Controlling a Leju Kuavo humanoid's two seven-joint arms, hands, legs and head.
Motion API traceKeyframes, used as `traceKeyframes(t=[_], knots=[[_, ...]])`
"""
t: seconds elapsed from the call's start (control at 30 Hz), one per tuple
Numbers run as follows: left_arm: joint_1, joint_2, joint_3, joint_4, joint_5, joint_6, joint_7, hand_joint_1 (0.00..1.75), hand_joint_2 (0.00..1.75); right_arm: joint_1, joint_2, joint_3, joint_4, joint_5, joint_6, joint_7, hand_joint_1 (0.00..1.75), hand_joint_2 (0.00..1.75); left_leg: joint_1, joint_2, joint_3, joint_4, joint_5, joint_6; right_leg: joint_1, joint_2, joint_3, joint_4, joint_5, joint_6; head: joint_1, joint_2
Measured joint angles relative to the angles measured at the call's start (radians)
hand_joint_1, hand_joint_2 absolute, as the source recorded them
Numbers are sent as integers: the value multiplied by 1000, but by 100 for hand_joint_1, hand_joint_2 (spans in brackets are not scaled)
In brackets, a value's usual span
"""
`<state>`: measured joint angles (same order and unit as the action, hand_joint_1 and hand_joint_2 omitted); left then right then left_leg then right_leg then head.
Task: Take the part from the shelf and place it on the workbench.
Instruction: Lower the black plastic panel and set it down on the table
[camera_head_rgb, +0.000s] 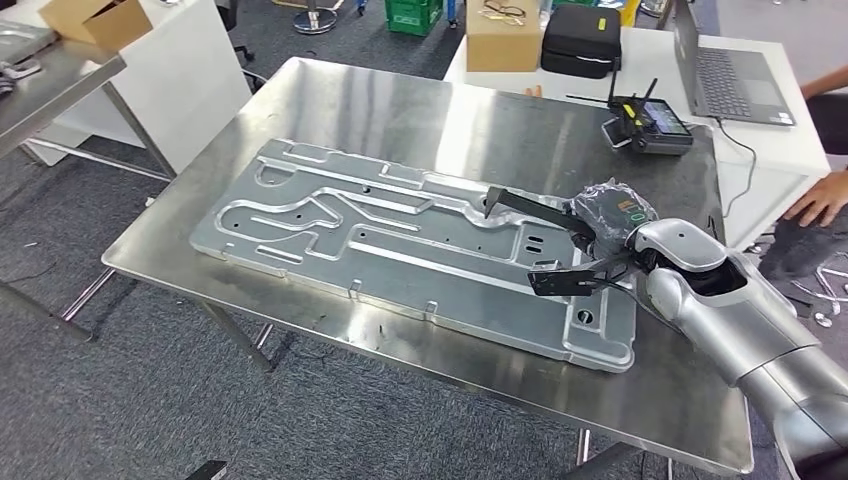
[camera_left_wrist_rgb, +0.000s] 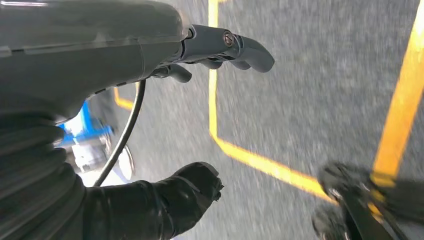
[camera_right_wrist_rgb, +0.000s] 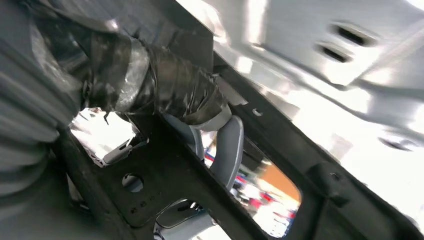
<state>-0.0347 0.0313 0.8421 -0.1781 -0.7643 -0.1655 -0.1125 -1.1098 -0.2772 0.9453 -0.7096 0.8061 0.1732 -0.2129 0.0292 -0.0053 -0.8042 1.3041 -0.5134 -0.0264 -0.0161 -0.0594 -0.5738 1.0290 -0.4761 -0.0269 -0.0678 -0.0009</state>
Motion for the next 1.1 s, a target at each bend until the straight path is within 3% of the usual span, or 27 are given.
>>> traceKeyframes(t=[0.03,0.07,0.13,0.2,0.27,0.3,0.37,0.4,0.43,0.47,0.5,0.53,0.6,0.67,0.73,0.77,0.8,0.87,0.93,1.0,1.03,1.07,1.1], knots=[[0,0,0,0,0,0,0,0,175,0,1,0,0,0,0,0,175,175,0,2,9,-12,15,2,2,-16,3,0,-3,0,0,0],[1,0,1,0,0,0,0,0,175,-1,2,0,0,0,0,0,175,175,-1,10,39,-64,45,5,3,-31,7,1,-7,2,0,0],[2,1,2,0,0,0,0,0,175,-5,3,0,0,0,0,0,175,175,-11,56,116,-202,98,17,8,-61,18,2,-19,10,0,0],[2,2,3,0,0,0,0,0,175,-11,4,0,1,0,0,0,175,175,-22,82,150,-268,111,30,15,-85,27,2,-28,19,1,0],[4,1,4,0,0,0,0,0,175,-16,10,0,1,0,0,0,175,175,-24,57,150,-271,109,39,20,-106,34,-3,-33,28,2,0],[5,1,4,0,0,0,0,0,175,-18,13,0,1,0,-1,0,175,175,-22,44,151,-274,110,44,18,-100,37,-1,-40,33,3,0],[4,1,5,-1,-1,0,0,0,175,-23,15,0,1,1,-2,0,175,175,-16,17,155,-280,112,54,9,-36,14,50,-76,40,5,0],[2,1,6,-1,-2,0,0,0,175,-24,15,0,2,3,-2,0,175,175,-14,4,156,-281,112,59,5,7,-15,107,-104,42,7,0],[-1,1,7,-1,-4,0,0,0,175,-23,15,0,4,6,-2,0,175,175,-15,-10,156,-281,112,62,3,36,-53,177,-132,42,8,0],[-4,1,8,-1,-7,0,0,0,175,-22,16,1,7,10,-2,0,175,175,-15,-26,156,-281,112,65,3,50,-91,242,-150,43,8,0],[-5,1,9,-1,-10,0,-1,0,175,-21,19,2,11,15,-2,0,175,175,-16,-44,157,-280,111,66,3,56,-120,280,-150,43,8,0],[-6,1,9,-1,-13,0,-1,0,175,-20,22,3,16,20,-3,1,175,175,-17,-63,159,-280,110,67,4,58,-132,282,-130,41,8,0],[-7,1,10,-1,-17,0,0,0,175,-23,31,6,23,29,-4,1,175,175,-20,-98,164,-278,108,66,5,77,-106,181,-42,31,8,0],[-8,-1,12,-1,-22,0,3,0,175,-27,40,7,31,37,-7,2,175,175,-18,-126,166,-276,106,61,4,127,-62,66,23,16,5,0],[-8,-3,16,-1,-28,1,7,0,175,-32,53,10,41,49,-10,5,175,175,-11,-149,159,-277,108,50,6,151,-43,22,29,7,4,0],[-8,-2,17,-1,-30,1,8,0,175,-35,63,12,46,55,-12,8,175,175,-7,-161,156,-280,111,43,9,141,-38,11,29,6,5,0],[-6,-3,18,-1,-31,2,10,0,175,-36,73,14,50,62,-15,14,175,175,-6,-159,154,-281,111,36,7,130,-31,1,28,4,7,0],[-6,-2,19,-1,-33,2,13,0,175,-39,91,16,60,72,-19,23,175,175,-13,-98,140,-252,92,24,1,108,-13,-24,33,-1,2,0],[-11,-1,20,-1,-34,2,14,0,175,-42,99,18,71,76,-21,27,175,175,-14,-23,94,-152,41,14,-1,86,1,-36,35,-5,-3,0],[-15,-1,20,-1,-34,2,14,0,175,-43,103,21,81,78,-21,31,175,175,-5,-3,36,-40,1,4,-2,67,4,-35,31,-4,-3,0],[-15,-1,21,-1,-35,2,14,0,175,-42,105,24,85,79,-21,32,175,175,0,-1,26,-23,5,-1,-4,60,5,-33,28,-1,-3,0],[-15,-1,22,-1,-37,2,14,0,175,-42,107,26,90,79,-21,32,175,175,5,0,36,-44,27,-6,-7,55,6,-30,25,4,-3,0],[-15,0,23,-1,-40,1,14,0,175,-42,111,28,95,79,-21,33,175,175,9,2,67,-104,62,-11,-11,51,7,-25,20,10,-3,0]])
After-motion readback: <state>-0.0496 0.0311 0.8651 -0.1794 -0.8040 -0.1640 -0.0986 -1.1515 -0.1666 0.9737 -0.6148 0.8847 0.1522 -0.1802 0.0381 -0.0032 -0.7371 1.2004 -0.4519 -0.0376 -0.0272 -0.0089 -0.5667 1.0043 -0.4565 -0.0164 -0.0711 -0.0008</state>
